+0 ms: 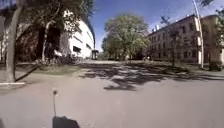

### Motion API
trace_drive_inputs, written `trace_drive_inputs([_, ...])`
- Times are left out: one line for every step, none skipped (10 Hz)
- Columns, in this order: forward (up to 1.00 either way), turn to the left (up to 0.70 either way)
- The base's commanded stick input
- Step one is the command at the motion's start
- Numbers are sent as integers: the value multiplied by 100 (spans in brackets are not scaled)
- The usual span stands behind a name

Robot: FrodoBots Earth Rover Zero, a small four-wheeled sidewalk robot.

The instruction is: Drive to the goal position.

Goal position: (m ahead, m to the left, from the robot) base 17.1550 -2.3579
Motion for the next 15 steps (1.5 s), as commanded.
trace_drive_inputs([100, 0])
trace_drive_inputs([100, 0])
trace_drive_inputs([100, 0])
trace_drive_inputs([100, 0])
trace_drive_inputs([100, 0])
trace_drive_inputs([100, 0])
trace_drive_inputs([100, 0])
trace_drive_inputs([100, 0])
trace_drive_inputs([100, 0])
trace_drive_inputs([100, 0])
trace_drive_inputs([100, 0])
trace_drive_inputs([100, 0])
trace_drive_inputs([100, 0])
trace_drive_inputs([100, 0])
trace_drive_inputs([100, 0])
